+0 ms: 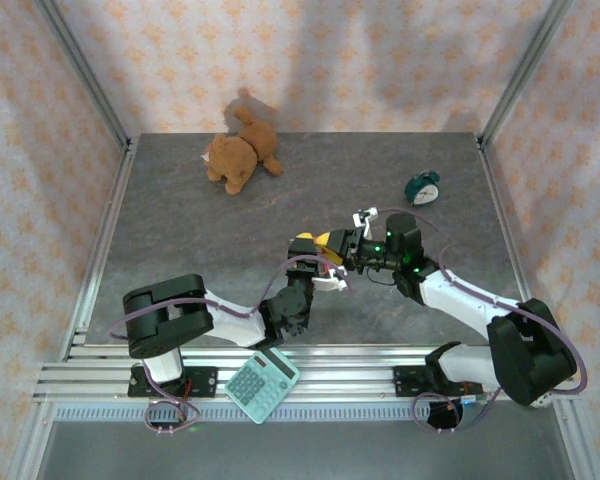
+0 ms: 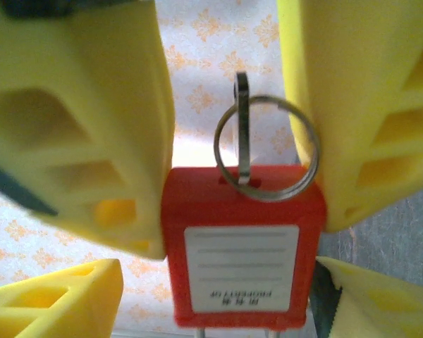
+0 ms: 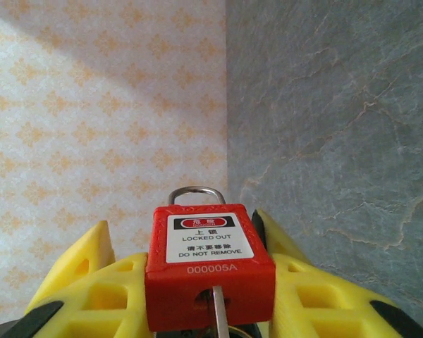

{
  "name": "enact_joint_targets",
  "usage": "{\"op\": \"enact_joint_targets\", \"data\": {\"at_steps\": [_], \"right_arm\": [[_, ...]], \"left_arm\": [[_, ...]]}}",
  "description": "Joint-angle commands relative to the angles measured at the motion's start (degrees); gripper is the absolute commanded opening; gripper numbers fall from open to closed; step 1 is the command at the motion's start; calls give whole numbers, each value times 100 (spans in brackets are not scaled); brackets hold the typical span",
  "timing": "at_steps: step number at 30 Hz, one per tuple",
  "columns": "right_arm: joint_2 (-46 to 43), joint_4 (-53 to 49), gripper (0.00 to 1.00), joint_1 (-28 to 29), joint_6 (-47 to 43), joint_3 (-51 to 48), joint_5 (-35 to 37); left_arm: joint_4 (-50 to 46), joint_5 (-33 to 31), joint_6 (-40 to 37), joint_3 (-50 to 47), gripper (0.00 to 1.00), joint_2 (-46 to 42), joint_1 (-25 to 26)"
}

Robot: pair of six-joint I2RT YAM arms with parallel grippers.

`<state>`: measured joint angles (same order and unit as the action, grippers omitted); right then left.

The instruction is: Unlock with the key

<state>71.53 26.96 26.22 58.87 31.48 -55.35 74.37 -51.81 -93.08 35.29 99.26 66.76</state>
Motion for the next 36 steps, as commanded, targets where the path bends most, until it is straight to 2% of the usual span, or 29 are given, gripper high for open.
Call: {"op": "enact_joint_targets", "data": {"at_steps": [1,7,11,17,19,22,27,28,33,36], "right_arm": [[-153,-84,27,-192,-279,320,106],[-179,-497,27,-414,-623,645,121],[-170,-580,27,-535,-722,752,86],[-325,-808,27,-595,-872,768,52],[-332,-853,27,-593,-903,730,42],[-527,-912,27,-599,-930,672,43],[-653,-1072,27,-594,-1043,572,7],[-679,-1134,27,-593,-1094,547,-20],[-819,-1469,28,-600,-1356,486,-118],[-905,-1618,28,-599,-1457,468,-177]], "left_arm": [[33,-60,158,-204,78,-337,114],[-1011,-313,686,-517,84,-1073,377],[-1609,-443,971,-632,83,-1629,399],[-3131,19,2037,-650,78,-2799,64],[-3787,448,2554,-515,78,-3250,-125],[-5440,1426,3520,-119,79,-3811,-641],[-7293,3022,4543,610,78,-3931,-1445],[-7685,3484,4754,812,74,-3883,-1643],[-8413,4770,5207,1491,59,-3457,-1987],[-8684,5305,5173,1817,58,-3174,-2143]]}}
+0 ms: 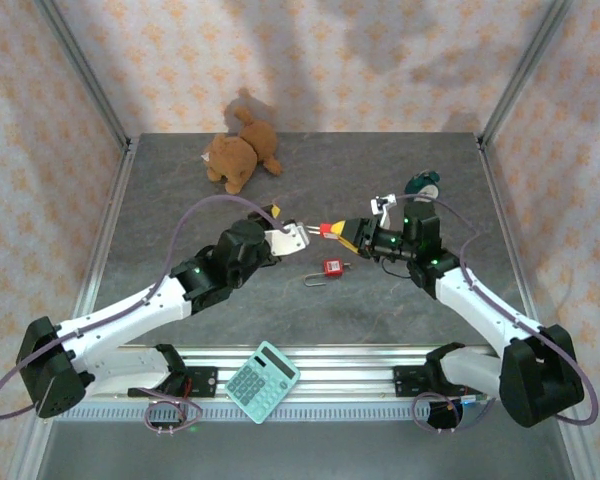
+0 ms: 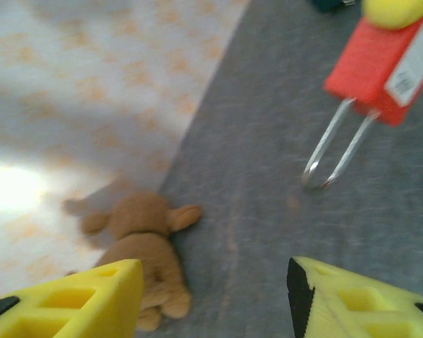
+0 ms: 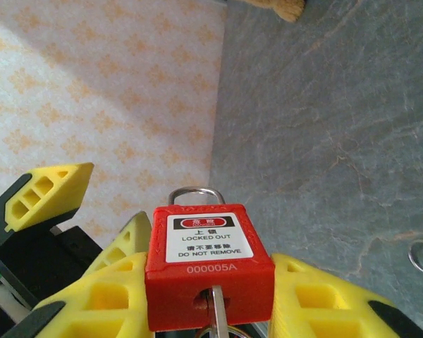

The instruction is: Unlock with the key

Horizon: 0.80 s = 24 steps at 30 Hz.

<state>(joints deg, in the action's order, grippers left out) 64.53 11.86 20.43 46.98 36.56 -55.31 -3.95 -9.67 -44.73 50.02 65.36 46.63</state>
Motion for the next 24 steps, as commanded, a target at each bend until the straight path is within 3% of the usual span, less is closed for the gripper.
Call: {"op": "enact_joint_targets", "data": {"at_steps": [1,7,10,19,24], "right_arm": [[-237,-183,28,-13,-317,-30,-182],[-371,-377,28,-21,-437,-23,-274],[-406,-377,28,-20,-433,-56,-318],[-448,-376,27,4,-451,-125,-405],[-459,-402,27,4,-474,-131,-401]], "left_arm": [[-1016,1214,248,463,58,346,-141],[-1131,1710,-179,727,55,700,-167],[-1204,1994,-224,838,48,828,-174],[-901,1984,-220,883,37,1109,-214],[-783,1961,-212,854,20,1123,-242]]}}
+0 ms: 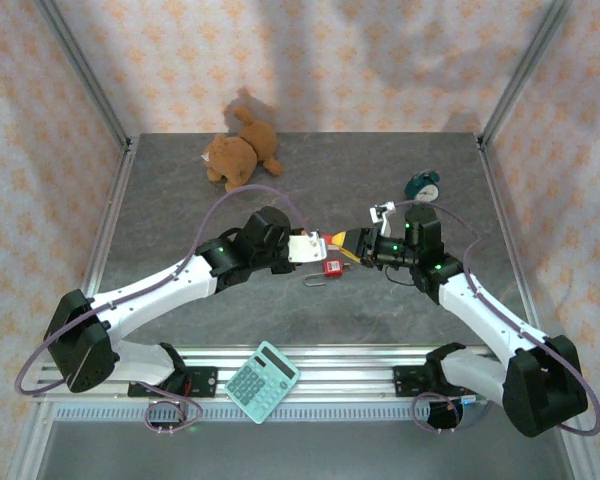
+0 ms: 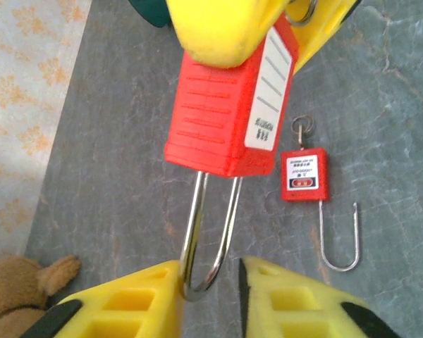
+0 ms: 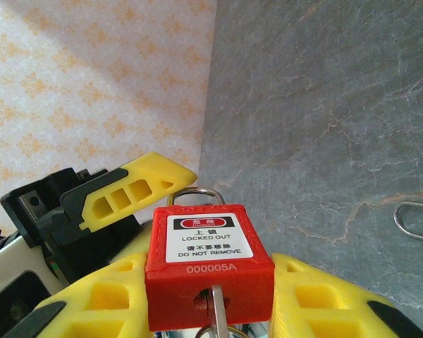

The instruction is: Unlock with the key

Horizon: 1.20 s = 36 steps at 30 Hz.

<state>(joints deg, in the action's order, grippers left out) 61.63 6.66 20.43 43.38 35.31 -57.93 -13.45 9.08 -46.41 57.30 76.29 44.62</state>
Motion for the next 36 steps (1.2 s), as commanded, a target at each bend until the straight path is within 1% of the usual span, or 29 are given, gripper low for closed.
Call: {"op": "enact_joint_targets", "data": {"at_steps": [1,4,10,13,23,26,30,36], "right_arm": [[-168,108,27,-3,-123,-7,-126],[-186,51,27,2,-171,-17,-81],[-164,101,27,12,-164,-81,-53],[-127,146,30,31,-141,-77,-47],[51,303,32,137,-121,-7,-69],[11,253,30,155,-125,-3,45],[-101,87,29,122,-204,35,159],[-186,4,28,25,-216,29,134]], "left_arm": [[180,102,-22,126,16,24,-58],[118,107,44,153,0,30,-71],[-93,224,57,229,0,58,-83],[-199,330,59,304,0,39,-82],[-412,661,101,475,0,113,-75],[-484,640,88,462,0,136,-75],[-496,443,23,299,0,31,-89],[-553,286,-13,86,0,-230,-214]]}}
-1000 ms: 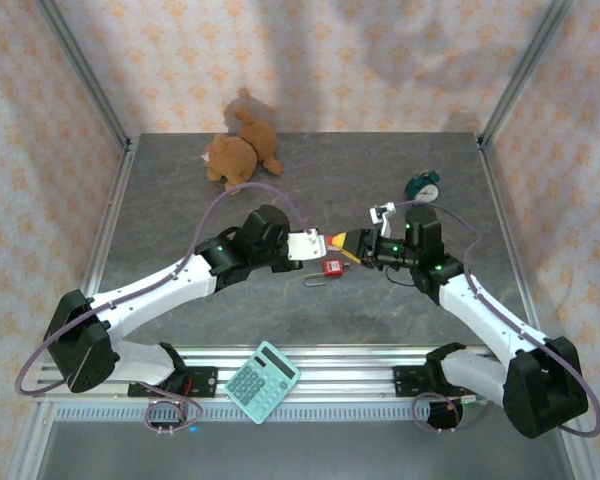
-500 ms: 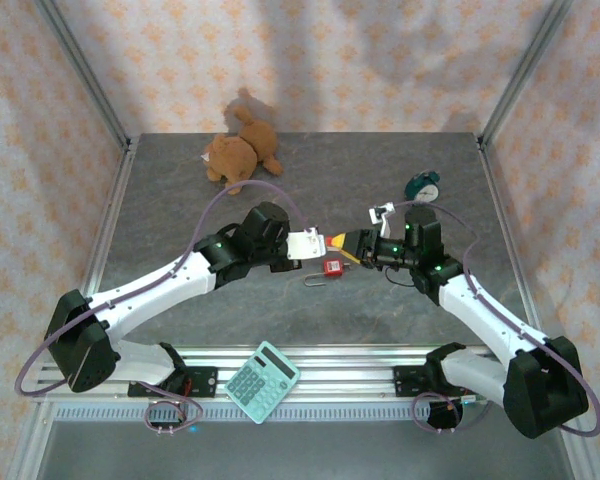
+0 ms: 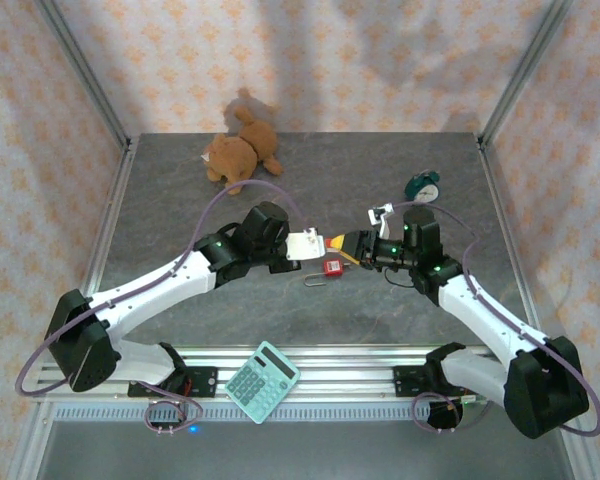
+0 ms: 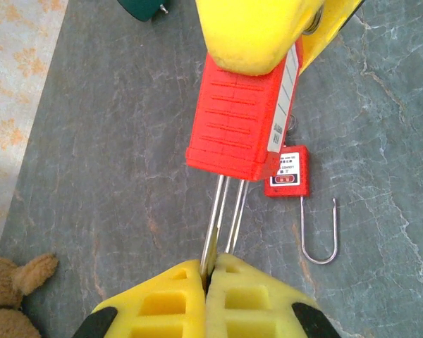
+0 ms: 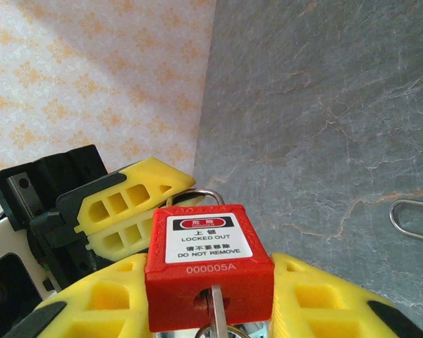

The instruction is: Unlock with the key

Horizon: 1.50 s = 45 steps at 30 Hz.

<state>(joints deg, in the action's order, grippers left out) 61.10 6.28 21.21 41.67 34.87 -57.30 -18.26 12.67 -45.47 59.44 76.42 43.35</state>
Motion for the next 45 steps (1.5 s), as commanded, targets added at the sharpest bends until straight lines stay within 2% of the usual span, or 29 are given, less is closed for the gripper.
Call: {"op": "enact_joint_targets", "data": {"at_steps": [1,11,18,19,23,24,26,33,41,45], "right_arm": [[-136,40,28,-54,-52,72,63],[-219,-22,27,-70,-70,28,47],[-282,-169,26,-100,-175,90,45],[-276,-172,27,-103,-176,107,37],[-222,-128,26,-100,-137,173,9],[-215,-127,26,-99,-140,186,8],[-190,-103,26,-91,-133,204,6],[-95,-107,27,11,-176,249,-27],[-228,-336,26,157,-328,267,14],[-257,-340,26,174,-343,263,9]], "left_arm": [[-81,-76,-103,-157,0,-280,-119],[-209,-162,-163,-179,0,-410,-264],[-166,-463,-173,-209,0,-395,-279],[-176,-495,-173,-204,4,-402,-284],[-267,-422,-26,-79,63,-436,-255],[-260,-427,-7,-47,74,-450,-241],[-242,-424,-20,29,81,-472,-135],[96,-450,-281,368,79,-161,612],[108,-68,-216,776,65,385,710],[100,-79,-190,780,58,486,710]]}}
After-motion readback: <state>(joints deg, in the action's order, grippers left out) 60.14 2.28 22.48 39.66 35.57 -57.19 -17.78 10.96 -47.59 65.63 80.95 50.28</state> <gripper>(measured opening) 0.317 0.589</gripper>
